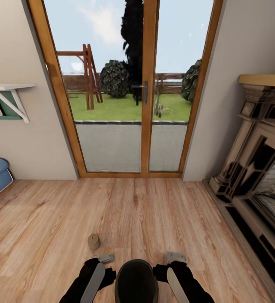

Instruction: Place each of the two pumpkins and all three candles from the living room inside a cabinet in the living room (use any cabinet), then make sure every cabinet is closed, and position the cauldron so it is next to a table in the living room.

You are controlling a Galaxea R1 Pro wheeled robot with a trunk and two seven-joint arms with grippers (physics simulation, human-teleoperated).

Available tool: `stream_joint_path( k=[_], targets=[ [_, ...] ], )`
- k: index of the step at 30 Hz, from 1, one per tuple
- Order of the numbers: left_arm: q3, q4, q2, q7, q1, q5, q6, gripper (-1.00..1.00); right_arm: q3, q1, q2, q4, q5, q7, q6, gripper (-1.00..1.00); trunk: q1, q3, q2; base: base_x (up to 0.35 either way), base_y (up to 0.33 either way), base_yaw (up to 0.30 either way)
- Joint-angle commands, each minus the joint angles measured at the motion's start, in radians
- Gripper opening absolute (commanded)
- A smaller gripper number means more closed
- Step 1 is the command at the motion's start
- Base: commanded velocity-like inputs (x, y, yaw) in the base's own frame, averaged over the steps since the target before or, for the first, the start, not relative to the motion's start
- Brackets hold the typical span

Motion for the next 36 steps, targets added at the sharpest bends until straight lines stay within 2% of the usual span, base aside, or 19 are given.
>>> stream_joint_path(
  k=[1, 7, 14, 20, 36],
  targets=[
    [-0.002, 0.008, 0.0, 0.004, 0.0, 0.01, -0.015, 1.0, 0.003, -0.001, 0.0, 0.0, -0.01, -0.01, -0.003, 1.0, 0.004, -0.004, -0.008, 0.0, 0.0, 0.0],
    [-0.003, 0.024, 0.001, -0.084, -0.001, 0.003, -0.055, 1.0, 0.009, -0.006, 0.0, 0.031, -0.008, -0.009, -0.045, 1.0, 0.027, -0.023, -0.05, 0.0, 0.0, 0.0],
    [-0.002, 0.016, 0.003, -0.115, -0.005, 0.003, -0.086, 1.0, 0.009, -0.01, 0.0, 0.039, -0.007, -0.009, -0.053, 1.0, 0.054, -0.045, -0.099, 0.0, 0.0, 0.0],
    [-0.002, 0.02, 0.007, -0.193, -0.031, 0.0, -0.089, 1.0, 0.009, -0.01, -0.002, 0.039, -0.006, -0.009, -0.054, 1.0, 0.077, -0.064, -0.141, 0.0, 0.0, 0.0],
    [-0.002, 0.025, 0.005, -0.209, -0.038, 0.0, -0.099, 1.0, 0.009, -0.01, -0.003, 0.055, -0.003, -0.01, -0.112, 1.0, 0.138, -0.114, -0.253, 0.0, 0.0, 0.0]
  ],
)
